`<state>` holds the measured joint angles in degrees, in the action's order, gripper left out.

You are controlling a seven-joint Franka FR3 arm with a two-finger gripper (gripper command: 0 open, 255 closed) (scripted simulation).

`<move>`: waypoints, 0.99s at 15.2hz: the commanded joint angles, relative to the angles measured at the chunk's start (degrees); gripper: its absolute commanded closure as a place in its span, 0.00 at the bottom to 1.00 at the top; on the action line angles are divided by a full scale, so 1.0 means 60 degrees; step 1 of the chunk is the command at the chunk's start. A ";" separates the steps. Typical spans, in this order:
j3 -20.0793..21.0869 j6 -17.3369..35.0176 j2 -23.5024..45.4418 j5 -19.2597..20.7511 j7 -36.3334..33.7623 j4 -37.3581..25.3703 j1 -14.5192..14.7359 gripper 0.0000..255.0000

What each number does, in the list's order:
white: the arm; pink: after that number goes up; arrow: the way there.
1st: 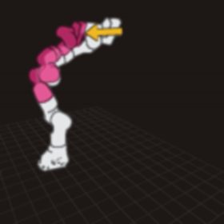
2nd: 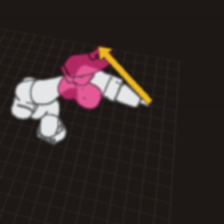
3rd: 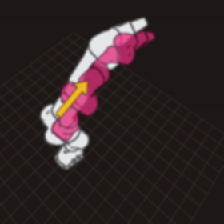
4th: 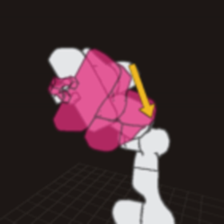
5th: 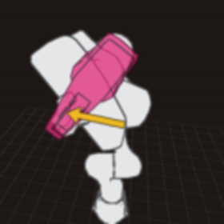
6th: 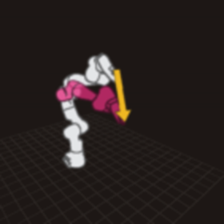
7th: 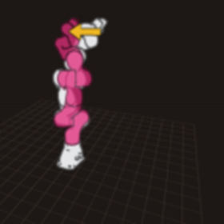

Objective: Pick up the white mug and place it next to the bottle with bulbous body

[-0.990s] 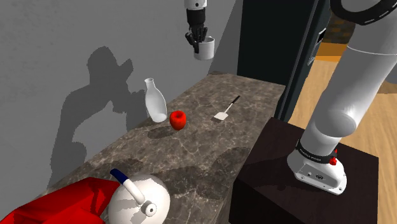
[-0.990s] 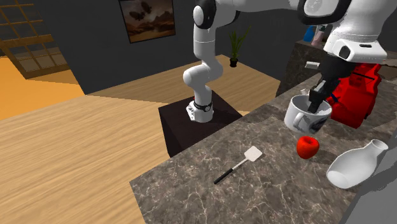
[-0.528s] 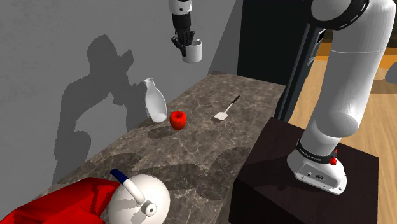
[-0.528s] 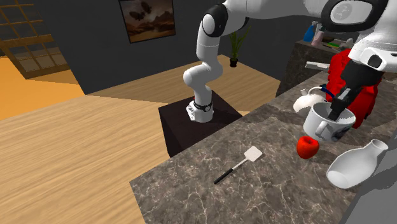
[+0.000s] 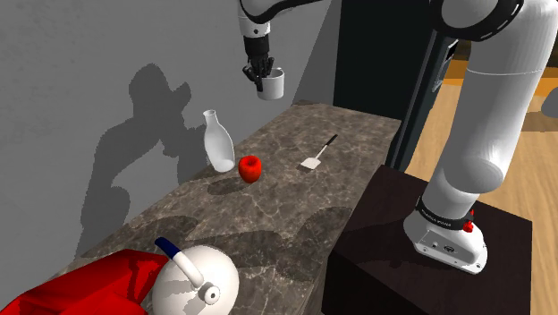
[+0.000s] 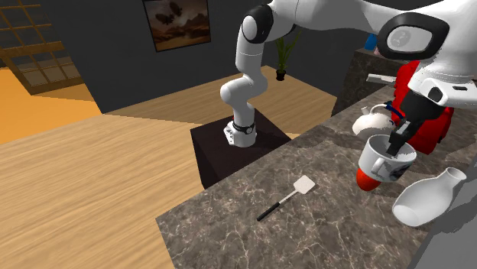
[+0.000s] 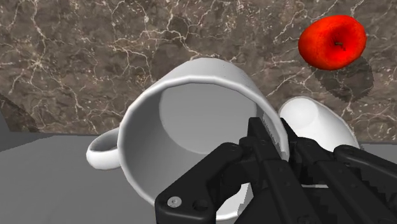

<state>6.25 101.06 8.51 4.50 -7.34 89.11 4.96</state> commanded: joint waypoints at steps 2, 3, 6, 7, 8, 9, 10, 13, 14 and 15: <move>-0.0005 0.0393 -0.0006 0.0006 -0.0019 0.0391 -0.0007 1.00; -0.0006 0.0523 -0.0011 0.0007 -0.0026 0.0527 -0.0009 1.00; -0.0010 0.0908 -0.0014 0.0014 -0.0049 0.0915 -0.0015 1.00; -0.0011 0.1035 -0.0010 0.0017 -0.0057 0.1038 -0.0016 1.00; -0.0012 0.1161 -0.0004 0.0021 -0.0065 0.1159 -0.0018 1.00; -0.0013 0.1287 0.0004 0.0025 -0.0073 0.1276 -0.0019 1.00; -0.0014 0.1411 0.0014 0.0029 -0.0082 0.1391 -0.0020 1.00; -0.0018 0.1783 0.0057 0.0045 -0.0108 0.1721 -0.0023 1.00; -0.0020 0.1905 0.0075 0.0050 -0.0118 0.1825 -0.0023 1.00; -0.0021 0.2027 0.0096 0.0057 -0.0127 0.1928 -0.0024 1.00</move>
<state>6.12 112.56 8.82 4.78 -8.02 100.32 4.80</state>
